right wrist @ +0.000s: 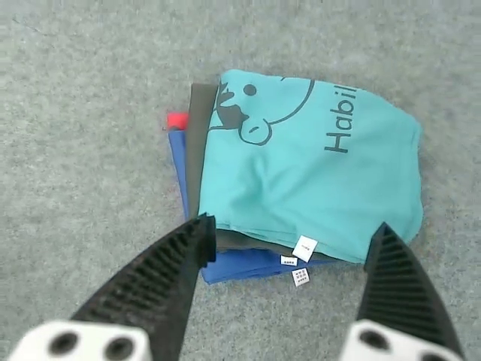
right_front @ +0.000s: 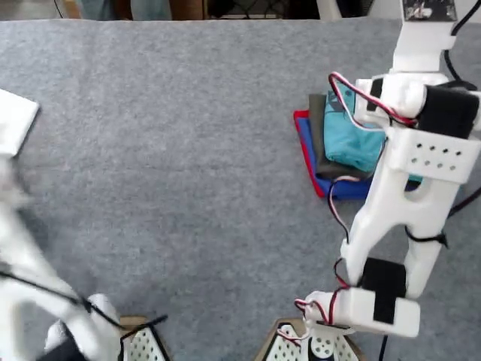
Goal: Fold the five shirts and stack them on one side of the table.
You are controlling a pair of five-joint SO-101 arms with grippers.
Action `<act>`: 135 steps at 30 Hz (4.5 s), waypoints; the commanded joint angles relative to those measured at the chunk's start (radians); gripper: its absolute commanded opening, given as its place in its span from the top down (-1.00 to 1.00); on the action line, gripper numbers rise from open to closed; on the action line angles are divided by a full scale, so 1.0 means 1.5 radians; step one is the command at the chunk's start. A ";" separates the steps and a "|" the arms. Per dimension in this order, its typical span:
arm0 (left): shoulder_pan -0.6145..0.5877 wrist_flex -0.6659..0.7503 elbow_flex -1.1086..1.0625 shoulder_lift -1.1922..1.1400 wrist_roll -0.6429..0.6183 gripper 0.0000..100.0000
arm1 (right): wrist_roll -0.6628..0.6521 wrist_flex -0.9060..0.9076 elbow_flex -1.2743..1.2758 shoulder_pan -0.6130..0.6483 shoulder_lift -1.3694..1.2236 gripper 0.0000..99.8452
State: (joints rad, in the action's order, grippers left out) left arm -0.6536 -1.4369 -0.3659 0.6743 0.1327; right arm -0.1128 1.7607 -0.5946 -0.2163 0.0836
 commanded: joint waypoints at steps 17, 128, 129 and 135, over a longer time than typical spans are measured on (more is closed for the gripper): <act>0.605 -0.217 0.159 -0.015 -0.043 0.44 | -0.092 -0.033 0.360 0.140 0.193 0.35; -0.708 0.255 0.065 -0.376 0.103 0.45 | -0.343 -0.415 0.645 0.965 -0.088 0.72; -0.708 0.255 0.063 -0.376 0.101 0.45 | -0.350 -0.425 0.645 0.969 -0.105 0.74; -0.706 0.259 0.035 -0.376 0.102 0.45 | -0.388 -0.432 0.640 0.972 -0.159 0.75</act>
State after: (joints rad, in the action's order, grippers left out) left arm -1.7169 -1.0595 -0.3107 0.1020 0.2923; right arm -0.6728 1.1193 0.3951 1.2290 -0.1496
